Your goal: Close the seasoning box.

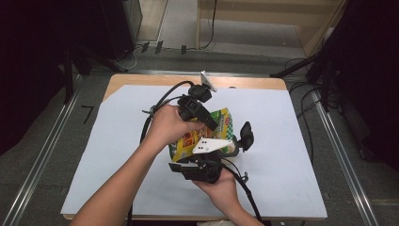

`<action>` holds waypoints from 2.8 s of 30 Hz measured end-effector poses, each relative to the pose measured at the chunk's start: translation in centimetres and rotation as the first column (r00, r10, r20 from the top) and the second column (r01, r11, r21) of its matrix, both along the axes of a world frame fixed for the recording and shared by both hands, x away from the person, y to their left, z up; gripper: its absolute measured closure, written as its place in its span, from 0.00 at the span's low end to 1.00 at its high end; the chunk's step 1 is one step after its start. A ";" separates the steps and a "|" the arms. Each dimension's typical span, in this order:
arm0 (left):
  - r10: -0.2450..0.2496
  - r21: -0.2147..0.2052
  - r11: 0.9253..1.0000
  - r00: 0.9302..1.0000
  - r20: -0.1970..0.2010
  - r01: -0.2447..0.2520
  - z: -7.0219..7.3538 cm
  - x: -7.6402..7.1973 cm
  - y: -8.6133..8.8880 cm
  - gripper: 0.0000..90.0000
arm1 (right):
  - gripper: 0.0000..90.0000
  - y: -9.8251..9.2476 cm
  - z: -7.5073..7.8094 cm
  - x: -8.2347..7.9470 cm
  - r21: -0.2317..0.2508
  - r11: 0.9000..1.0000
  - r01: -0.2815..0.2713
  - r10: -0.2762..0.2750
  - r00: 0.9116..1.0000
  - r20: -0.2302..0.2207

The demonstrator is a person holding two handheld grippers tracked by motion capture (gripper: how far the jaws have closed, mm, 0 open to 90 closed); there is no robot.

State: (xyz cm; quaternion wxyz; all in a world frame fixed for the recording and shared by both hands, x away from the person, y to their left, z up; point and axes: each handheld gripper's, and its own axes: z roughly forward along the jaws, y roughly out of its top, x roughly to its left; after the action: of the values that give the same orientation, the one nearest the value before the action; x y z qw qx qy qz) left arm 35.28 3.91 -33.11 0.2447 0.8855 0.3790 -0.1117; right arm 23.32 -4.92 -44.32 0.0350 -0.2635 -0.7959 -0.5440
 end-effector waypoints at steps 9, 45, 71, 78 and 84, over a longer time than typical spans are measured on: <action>0.006 -0.034 0.999 0.999 -0.032 -0.008 -1.1 0.1 0.4 0.89 | 0.74 -0.5 -0.7 0.2 -0.007 1.000 -0.017 0.016 1.000 -0.022; 0.026 -0.157 0.987 0.999 0.022 -0.022 -3.1 -1.9 5.0 0.96 | 0.69 -0.5 -3.2 -0.3 -0.139 0.990 -0.031 0.033 0.999 0.014; 0.069 -0.260 0.963 0.998 0.000 -0.066 -4.6 -2.7 7.7 0.97 | 0.61 -1.0 -4.8 -0.2 -0.168 0.986 -0.010 0.007 1.000 -0.017; 0.055 -0.288 0.956 0.998 -0.010 -0.055 -5.1 -2.6 8.4 0.97 | 0.60 -1.0 -5.0 -0.2 -0.185 0.983 -0.010 0.008 1.000 -0.010; 0.058 -0.310 0.948 0.997 -0.043 -0.069 -5.6 -2.5 8.7 0.96 | 0.60 -1.1 -5.2 -0.1 -0.197 0.980 -0.009 0.005 1.000 -0.021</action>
State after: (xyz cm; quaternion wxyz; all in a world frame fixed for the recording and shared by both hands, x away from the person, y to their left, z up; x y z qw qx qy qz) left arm 32.76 12.62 -38.75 0.3784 0.8211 0.3890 -0.1770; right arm 23.17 -5.99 -49.57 0.0187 -0.2684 -0.8462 -0.4599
